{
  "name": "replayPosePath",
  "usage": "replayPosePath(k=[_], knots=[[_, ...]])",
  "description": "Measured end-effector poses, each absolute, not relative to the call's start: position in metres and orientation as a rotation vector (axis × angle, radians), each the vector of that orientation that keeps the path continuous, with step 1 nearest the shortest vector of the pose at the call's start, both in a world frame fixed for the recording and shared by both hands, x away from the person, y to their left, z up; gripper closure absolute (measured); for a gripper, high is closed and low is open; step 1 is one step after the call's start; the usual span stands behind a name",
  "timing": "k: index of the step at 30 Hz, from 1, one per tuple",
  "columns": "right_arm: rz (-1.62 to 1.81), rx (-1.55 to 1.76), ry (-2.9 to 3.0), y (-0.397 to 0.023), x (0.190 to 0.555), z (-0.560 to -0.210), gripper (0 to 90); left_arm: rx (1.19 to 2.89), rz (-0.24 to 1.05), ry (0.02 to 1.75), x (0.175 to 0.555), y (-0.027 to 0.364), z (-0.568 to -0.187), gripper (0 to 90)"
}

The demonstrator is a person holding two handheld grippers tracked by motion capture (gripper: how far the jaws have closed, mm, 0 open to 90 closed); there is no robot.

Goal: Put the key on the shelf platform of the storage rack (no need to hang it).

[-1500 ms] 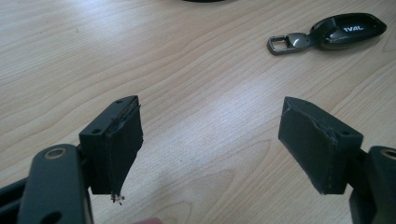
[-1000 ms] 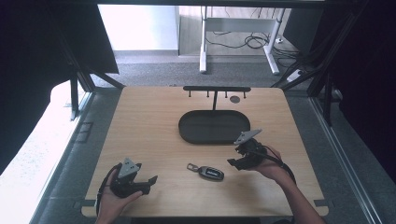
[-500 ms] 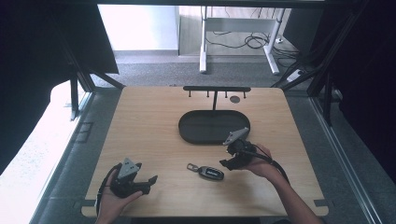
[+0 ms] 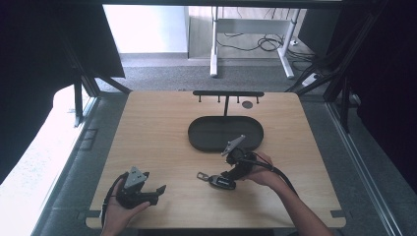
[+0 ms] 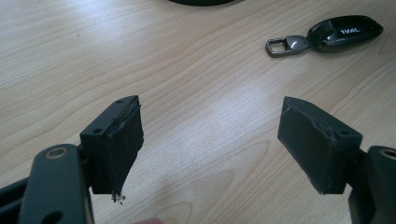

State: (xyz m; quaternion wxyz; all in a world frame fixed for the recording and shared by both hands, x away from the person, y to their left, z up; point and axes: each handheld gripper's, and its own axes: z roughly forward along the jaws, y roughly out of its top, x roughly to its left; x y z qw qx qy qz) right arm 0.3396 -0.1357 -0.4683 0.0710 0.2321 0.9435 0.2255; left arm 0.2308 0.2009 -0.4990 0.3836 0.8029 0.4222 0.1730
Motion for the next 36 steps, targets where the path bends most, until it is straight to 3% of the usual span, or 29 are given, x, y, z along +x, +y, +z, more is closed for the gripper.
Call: replayPosePath(k=[36], knots=[[0.552, 0.612, 2.961, -0.1, 0.332, -0.502, 39.3, 2.052, 0.442, 1.08, 0.231, 0.202, -0.499, 22.3]])
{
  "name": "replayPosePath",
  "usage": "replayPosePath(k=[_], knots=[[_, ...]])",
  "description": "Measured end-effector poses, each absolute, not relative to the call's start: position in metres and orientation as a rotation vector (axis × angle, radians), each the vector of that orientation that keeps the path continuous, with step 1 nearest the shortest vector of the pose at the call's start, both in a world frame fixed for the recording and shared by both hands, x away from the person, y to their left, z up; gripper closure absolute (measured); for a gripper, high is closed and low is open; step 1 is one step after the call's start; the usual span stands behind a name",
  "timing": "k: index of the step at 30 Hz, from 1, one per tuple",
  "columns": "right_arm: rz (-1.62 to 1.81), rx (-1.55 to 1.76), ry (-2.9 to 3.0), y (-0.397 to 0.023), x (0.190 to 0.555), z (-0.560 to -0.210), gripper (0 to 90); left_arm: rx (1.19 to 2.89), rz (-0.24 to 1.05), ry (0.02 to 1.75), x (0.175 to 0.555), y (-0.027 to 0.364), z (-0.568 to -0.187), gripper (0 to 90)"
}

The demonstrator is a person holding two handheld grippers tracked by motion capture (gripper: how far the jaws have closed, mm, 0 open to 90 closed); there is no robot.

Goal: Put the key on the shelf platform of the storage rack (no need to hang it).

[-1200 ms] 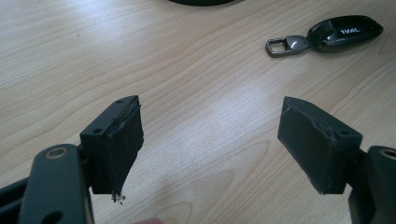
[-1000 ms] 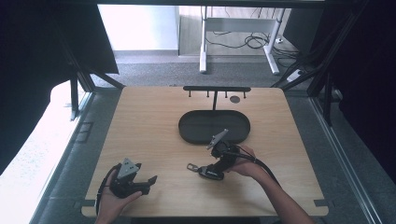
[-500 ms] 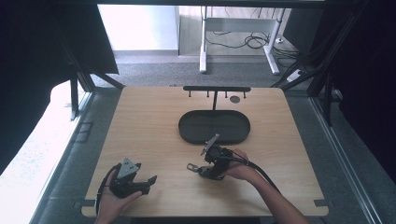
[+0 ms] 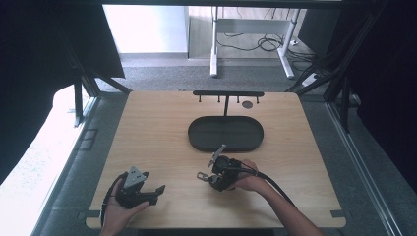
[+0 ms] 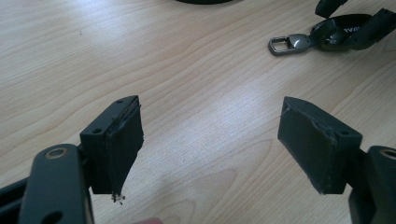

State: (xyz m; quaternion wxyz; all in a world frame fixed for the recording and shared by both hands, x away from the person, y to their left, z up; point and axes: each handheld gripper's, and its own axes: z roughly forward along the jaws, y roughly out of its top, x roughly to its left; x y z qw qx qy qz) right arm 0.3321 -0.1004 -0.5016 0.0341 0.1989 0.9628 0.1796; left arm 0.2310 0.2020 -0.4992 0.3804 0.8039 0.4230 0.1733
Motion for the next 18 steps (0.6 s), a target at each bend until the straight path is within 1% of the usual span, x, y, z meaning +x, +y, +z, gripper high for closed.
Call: replayPosePath(k=[18], knots=[[0.503, 0.586, 2.967, -0.0975, 0.3309, -0.5074, 45.8, 2.052, 0.444, 1.079, 0.2308, 0.2022, -0.4989, 22.4]])
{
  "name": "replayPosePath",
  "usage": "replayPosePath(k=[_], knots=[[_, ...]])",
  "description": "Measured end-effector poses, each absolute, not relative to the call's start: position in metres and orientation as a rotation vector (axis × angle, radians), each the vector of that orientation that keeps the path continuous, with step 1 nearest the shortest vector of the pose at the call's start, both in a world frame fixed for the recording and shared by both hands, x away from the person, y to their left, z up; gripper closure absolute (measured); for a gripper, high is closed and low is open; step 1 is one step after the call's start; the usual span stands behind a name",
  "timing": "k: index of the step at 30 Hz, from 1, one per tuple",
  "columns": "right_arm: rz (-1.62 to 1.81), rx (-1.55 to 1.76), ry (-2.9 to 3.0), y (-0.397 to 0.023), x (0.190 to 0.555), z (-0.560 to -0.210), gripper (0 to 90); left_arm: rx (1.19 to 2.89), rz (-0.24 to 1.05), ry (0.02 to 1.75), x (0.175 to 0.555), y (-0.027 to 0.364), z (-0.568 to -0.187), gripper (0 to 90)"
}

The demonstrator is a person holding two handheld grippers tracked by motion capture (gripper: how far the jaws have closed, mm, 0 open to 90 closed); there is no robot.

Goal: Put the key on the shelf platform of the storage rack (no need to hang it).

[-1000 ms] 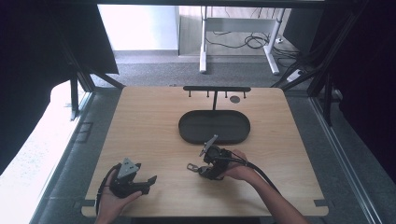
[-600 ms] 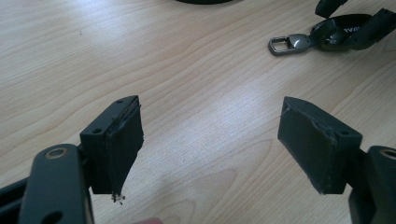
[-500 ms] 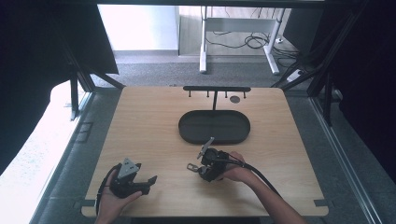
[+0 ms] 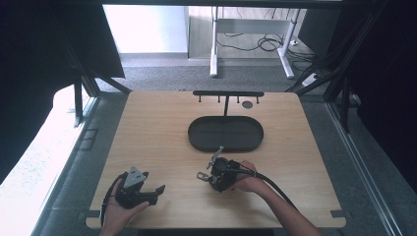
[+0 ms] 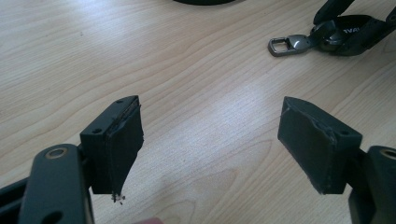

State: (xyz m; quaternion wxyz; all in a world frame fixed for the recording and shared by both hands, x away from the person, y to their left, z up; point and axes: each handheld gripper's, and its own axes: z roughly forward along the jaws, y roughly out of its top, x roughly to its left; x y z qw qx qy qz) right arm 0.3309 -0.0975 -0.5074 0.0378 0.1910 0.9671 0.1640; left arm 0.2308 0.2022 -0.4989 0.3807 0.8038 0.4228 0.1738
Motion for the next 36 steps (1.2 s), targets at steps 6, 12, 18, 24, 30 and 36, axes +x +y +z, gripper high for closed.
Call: replayPosePath(k=[6, 12, 18, 24, 30, 36], knots=[[0.506, 0.591, 2.975, -0.098, 0.332, -0.507, 47.3, 2.051, 0.444, 1.079, 0.231, 0.202, -0.499, 22.4], [0.511, 0.604, 2.978, -0.098, 0.333, -0.507, 48.7, 2.049, 0.446, 1.077, 0.231, 0.202, -0.498, 22.4], [0.535, 0.614, 2.977, -0.101, 0.335, -0.503, 49.2, 2.045, 0.448, 1.083, 0.231, 0.203, -0.498, 22.5], [0.647, 0.648, 2.947, -0.111, 0.337, -0.486, 49.3, 2.046, 0.446, 1.079, 0.231, 0.202, -0.498, 22.5], [0.691, 0.648, 2.918, -0.118, 0.338, -0.473, 49.3, 2.046, 0.448, 1.079, 0.231, 0.202, -0.498, 22.6], [0.722, 0.627, 2.889, -0.119, 0.337, -0.453, 49.4, 2.045, 0.45, 1.081, 0.231, 0.203, -0.497, 22.6]])
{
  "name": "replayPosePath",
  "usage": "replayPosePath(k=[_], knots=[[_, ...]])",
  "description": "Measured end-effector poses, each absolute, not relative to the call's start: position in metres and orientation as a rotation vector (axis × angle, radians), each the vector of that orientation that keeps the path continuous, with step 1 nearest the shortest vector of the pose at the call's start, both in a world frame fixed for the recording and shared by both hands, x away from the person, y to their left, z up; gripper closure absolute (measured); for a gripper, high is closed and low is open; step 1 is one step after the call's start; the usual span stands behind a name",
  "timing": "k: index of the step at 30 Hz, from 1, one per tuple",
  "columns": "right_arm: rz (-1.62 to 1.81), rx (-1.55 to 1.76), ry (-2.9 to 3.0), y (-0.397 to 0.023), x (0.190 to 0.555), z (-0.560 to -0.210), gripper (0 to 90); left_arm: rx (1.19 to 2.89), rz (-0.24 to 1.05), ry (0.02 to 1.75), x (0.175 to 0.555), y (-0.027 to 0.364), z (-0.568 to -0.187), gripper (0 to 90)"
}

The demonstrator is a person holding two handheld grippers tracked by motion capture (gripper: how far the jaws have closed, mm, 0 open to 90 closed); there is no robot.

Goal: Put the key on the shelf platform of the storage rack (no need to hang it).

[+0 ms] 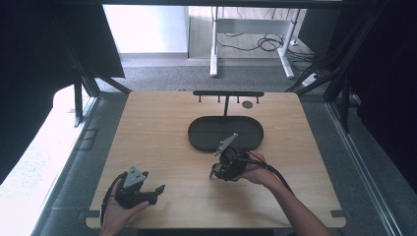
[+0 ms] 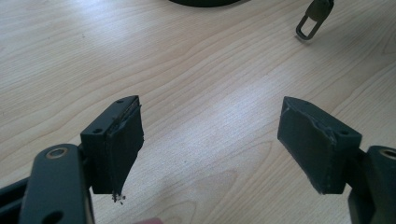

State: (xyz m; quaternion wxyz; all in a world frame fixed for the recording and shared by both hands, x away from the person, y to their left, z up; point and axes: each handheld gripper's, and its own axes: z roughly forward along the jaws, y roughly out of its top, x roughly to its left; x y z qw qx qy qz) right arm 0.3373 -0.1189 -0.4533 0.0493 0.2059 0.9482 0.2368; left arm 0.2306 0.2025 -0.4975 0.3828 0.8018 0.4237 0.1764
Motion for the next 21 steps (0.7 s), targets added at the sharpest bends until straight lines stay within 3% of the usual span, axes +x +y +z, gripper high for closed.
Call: replayPosePath(k=[21], knots=[[0.775, 0.626, 2.832, -0.121, 0.361, -0.424, 49.4, 2.043, 0.45, 1.083, 0.231, 0.203, -0.498, 22.6]])
